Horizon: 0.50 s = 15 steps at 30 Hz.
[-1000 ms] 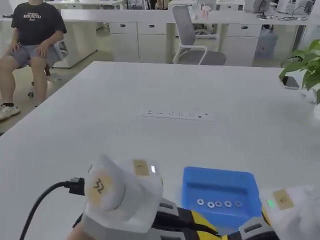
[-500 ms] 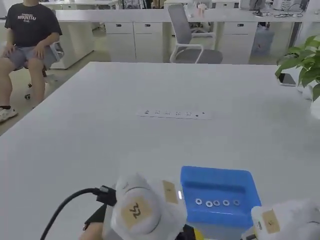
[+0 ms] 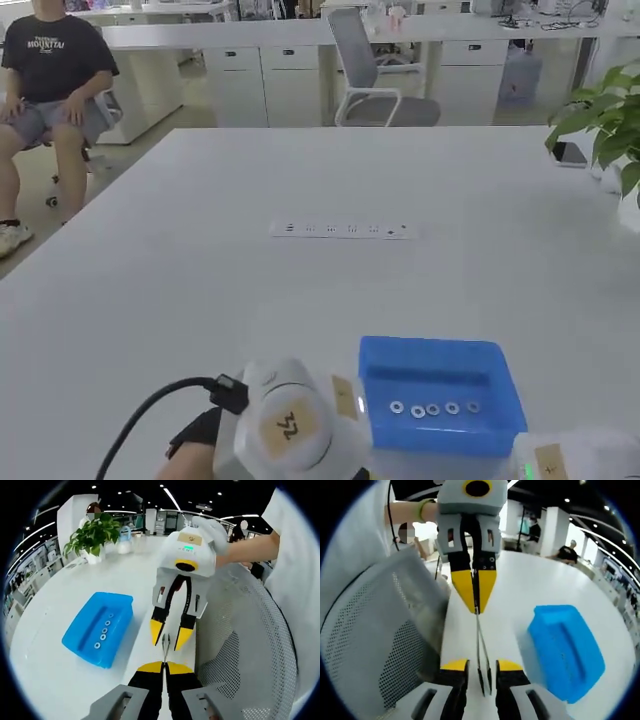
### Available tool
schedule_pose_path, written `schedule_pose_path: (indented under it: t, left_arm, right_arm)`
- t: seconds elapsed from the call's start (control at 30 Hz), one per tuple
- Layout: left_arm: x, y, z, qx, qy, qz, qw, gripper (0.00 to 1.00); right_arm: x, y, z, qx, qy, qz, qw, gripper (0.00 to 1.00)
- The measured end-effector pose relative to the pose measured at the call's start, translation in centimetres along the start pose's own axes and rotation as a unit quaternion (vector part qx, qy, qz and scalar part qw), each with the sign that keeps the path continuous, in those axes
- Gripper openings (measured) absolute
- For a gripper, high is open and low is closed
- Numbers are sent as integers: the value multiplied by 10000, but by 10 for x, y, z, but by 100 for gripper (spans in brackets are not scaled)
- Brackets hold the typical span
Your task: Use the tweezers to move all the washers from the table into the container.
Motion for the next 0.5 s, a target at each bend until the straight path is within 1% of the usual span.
schedule_pose_path:
  t: [0.03,0.07,0.17,0.23,0.3,0.33,0.4,0.43,0.47,0.5]
  left_arm:
    - [-1,-1,1,25,-19,81,10000,0]
    - [-1,-3,2,67,-43,139,9999,0]
    - [-4,-7,4,71,-51,377,9992,0]
    - [-6,-9,5,12,-63,523,9986,0]
    - [-9,-10,6,34,-55,655,9978,0]
    - [-10,-11,6,33,-47,739,9972,0]
    - [-13,-13,8,52,-27,904,9959,0]
    - [-15,-14,8,58,-29,964,9953,0]
    - [-16,-15,9,67,-30,1023,9947,0]
    - [-18,-17,9,79,-19,1111,9938,0]
  right_arm:
    - [3,-2,1,-54,-54,-19,10000,20]
    - [9,-6,2,-114,-194,-26,9997,22]
    - [22,-13,5,-311,-483,-82,9983,27]
    - [33,-18,7,-589,-702,-256,9955,30]
    - [46,-22,6,-1037,-962,-614,9880,31]
    - [55,-22,4,-1313,-1135,-916,9806,32]
    - [68,-24,0,-1703,-1434,-1332,9658,34]
    - [78,-26,-3,-1925,-1655,-1621,9536,35]
    - [84,-26,-5,-1992,-1806,-1720,9477,36]
    - [93,-27,-8,-2078,-2010,-1806,9401,37]
Point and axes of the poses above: the centre of the closed fingertips' face, and the gripper's own axes: x roughly backward along the fingers, z roughly to its left, y roughly out of its top, the point moved 9 cm from there along x, roughly backward along the fingers, and after that the axes turned 6 degrees about x, right-handed, at the moved point
